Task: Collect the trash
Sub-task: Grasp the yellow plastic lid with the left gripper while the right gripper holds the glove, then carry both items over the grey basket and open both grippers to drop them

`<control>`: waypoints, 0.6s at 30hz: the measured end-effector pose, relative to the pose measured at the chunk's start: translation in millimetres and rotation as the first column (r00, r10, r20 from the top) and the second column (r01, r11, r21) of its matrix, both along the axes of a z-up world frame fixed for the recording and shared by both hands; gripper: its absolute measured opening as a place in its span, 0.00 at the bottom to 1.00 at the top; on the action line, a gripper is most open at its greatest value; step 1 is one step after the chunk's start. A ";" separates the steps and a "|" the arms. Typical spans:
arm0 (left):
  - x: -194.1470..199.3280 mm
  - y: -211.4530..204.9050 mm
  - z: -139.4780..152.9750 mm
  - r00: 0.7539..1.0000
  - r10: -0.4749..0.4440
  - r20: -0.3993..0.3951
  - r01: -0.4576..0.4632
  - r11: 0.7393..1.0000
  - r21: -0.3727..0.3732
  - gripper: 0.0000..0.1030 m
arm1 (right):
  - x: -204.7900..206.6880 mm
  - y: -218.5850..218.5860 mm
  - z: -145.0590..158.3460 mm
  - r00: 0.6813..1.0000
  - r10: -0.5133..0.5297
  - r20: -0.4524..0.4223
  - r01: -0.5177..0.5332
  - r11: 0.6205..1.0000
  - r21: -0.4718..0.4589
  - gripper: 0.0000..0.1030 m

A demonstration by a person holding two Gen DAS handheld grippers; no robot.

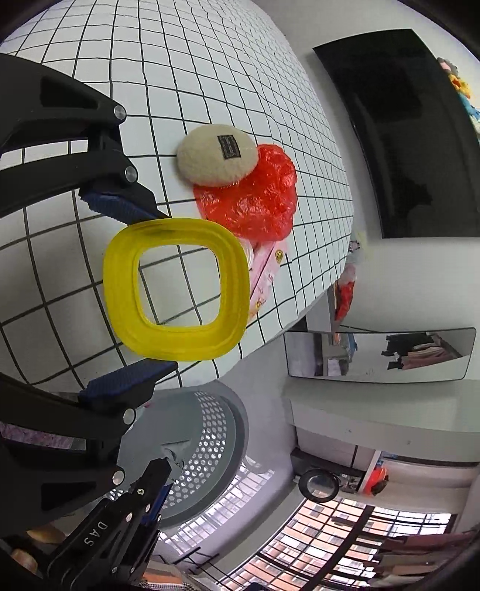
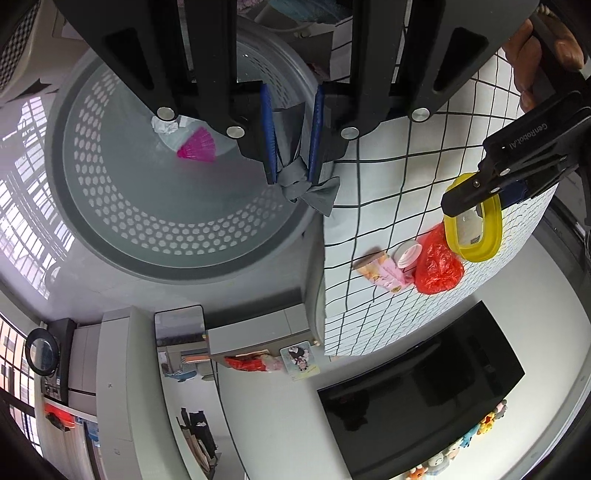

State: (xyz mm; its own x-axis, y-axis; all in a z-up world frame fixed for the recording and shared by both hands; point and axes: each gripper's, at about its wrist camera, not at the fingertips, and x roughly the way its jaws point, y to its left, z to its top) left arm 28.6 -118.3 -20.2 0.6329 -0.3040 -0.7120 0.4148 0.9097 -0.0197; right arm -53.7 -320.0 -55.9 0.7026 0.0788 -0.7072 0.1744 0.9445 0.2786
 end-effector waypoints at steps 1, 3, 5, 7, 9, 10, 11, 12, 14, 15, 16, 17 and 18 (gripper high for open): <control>-1.2 -3.0 0.4 1.000 -0.008 0.001 0.008 1.000 -0.001 0.64 | -1.8 -2.1 0.3 1.000 -0.005 0.001 0.005 1.000 -0.001 0.16; -3.7 -9.6 1.4 1.000 -0.022 0.004 0.022 1.000 -0.001 0.64 | -5.7 -7.1 0.8 1.000 -0.016 0.003 0.016 1.000 -0.003 0.16; -5.7 -16.0 2.0 0.999 -0.036 0.006 0.036 0.999 0.001 0.64 | -9.3 -12.2 0.8 1.000 -0.029 0.004 0.029 1.000 -0.001 0.16; -8.1 -23.6 2.7 0.999 -0.054 0.009 0.053 0.999 0.006 0.64 | -14.3 -18.2 0.8 0.999 -0.043 0.008 0.043 0.999 0.000 0.16; -10.9 -30.9 2.5 0.998 -0.069 0.010 0.068 0.998 0.009 0.64 | -18.4 -24.2 0.5 0.998 -0.058 0.009 0.058 0.998 -0.002 0.16; -12.2 -35.0 1.7 0.997 -0.077 0.008 0.077 0.997 0.011 0.64 | -20.6 -28.0 0.0 0.998 -0.066 0.008 0.066 0.998 -0.002 0.16; -13.5 -39.0 0.7 0.996 -0.085 0.006 0.085 0.996 0.015 0.64 | -22.5 -31.4 -0.4 0.997 -0.073 0.009 0.073 0.997 0.000 0.16; -14.9 -43.1 0.0 0.996 -0.092 0.004 0.092 0.996 0.020 0.64 | -24.7 -34.8 -0.7 0.997 -0.081 0.009 0.081 0.997 0.002 0.16; -17.9 -51.2 -0.8 0.994 -0.109 0.003 0.109 0.994 0.028 0.64 | -29.5 -42.3 -1.3 0.995 -0.097 0.011 0.097 0.995 0.004 0.16; -19.3 -55.3 -1.0 0.993 -0.116 0.005 0.116 0.993 0.030 0.64 | -31.7 -45.3 -1.4 0.994 -0.105 0.011 0.105 0.994 0.004 0.16; -20.7 -59.1 -1.0 0.992 -0.124 0.006 0.124 0.992 0.033 0.64 | -33.8 -49.3 -1.8 0.993 -0.114 0.012 0.114 0.993 0.006 0.16; -22.3 -62.5 -0.9 0.991 -0.132 0.007 0.132 0.991 0.035 0.64 | -35.9 -53.0 -2.2 0.992 -0.122 0.012 0.122 0.992 0.008 0.16; -23.7 -66.0 -1.0 0.990 -0.139 0.008 0.139 0.990 0.037 0.64 | -38.1 -55.7 -2.6 0.992 -0.129 0.013 0.129 0.992 0.008 0.16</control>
State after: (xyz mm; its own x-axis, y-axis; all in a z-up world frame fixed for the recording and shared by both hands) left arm 4.9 -184.2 -21.2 0.5941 -0.3638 -0.7175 0.5374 0.8432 0.0175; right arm -91.7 -375.7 -58.4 0.7166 -0.0082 -0.6974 0.2909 0.9123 0.2882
